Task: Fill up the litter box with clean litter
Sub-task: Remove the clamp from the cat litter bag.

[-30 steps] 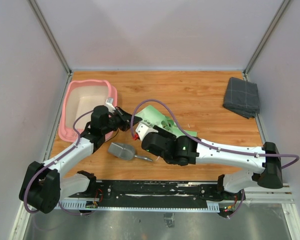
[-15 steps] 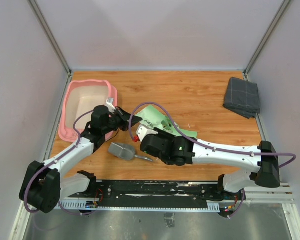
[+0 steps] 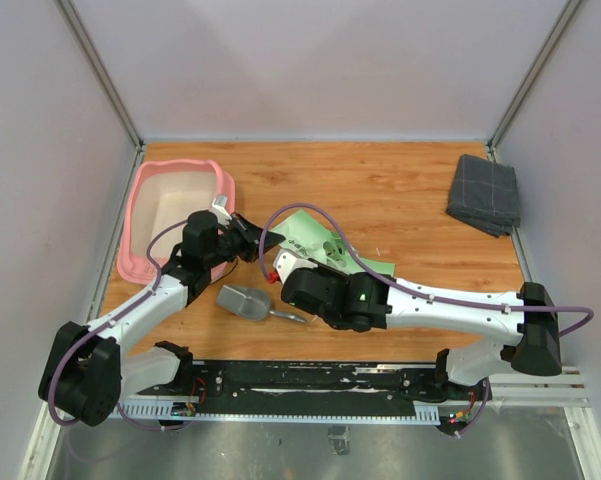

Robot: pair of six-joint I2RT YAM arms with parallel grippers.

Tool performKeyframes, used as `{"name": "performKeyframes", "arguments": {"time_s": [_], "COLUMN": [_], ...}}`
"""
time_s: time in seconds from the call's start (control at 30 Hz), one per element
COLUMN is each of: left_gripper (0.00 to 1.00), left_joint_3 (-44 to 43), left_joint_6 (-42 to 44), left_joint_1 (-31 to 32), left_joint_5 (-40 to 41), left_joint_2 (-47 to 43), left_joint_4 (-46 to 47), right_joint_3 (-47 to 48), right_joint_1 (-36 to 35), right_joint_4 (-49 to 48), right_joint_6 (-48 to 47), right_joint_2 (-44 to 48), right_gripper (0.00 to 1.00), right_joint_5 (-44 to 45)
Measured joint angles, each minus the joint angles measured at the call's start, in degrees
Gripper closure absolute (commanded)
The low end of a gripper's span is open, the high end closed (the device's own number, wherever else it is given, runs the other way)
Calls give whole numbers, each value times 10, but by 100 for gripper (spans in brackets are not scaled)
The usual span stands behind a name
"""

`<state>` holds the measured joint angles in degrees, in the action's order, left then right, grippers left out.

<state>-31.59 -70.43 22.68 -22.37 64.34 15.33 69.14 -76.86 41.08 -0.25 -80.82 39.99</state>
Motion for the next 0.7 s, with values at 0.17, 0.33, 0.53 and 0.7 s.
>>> {"name": "performKeyframes", "arguments": {"time_s": [0.17,0.33,0.53,0.7], "left_gripper": [100,100,100,100], "left_joint_3": [0,0,0,0], "left_joint_6": [1,2,6,8], "left_joint_1": [0,0,0,0], "left_joint_5": [0,1,1,1], "left_joint_2": [0,0,0,0], "left_joint_4": [0,0,0,0], "right_joint_3": [0,0,-3,-3], "right_joint_1": [0,0,0,0], "right_joint_4": [0,0,-1,0], "right_joint_6": [1,2,2,3], "right_joint_2": [3,8,16,26], "right_gripper": [99,99,99,99], "right_joint_5": [0,-5,-15,-24]}}
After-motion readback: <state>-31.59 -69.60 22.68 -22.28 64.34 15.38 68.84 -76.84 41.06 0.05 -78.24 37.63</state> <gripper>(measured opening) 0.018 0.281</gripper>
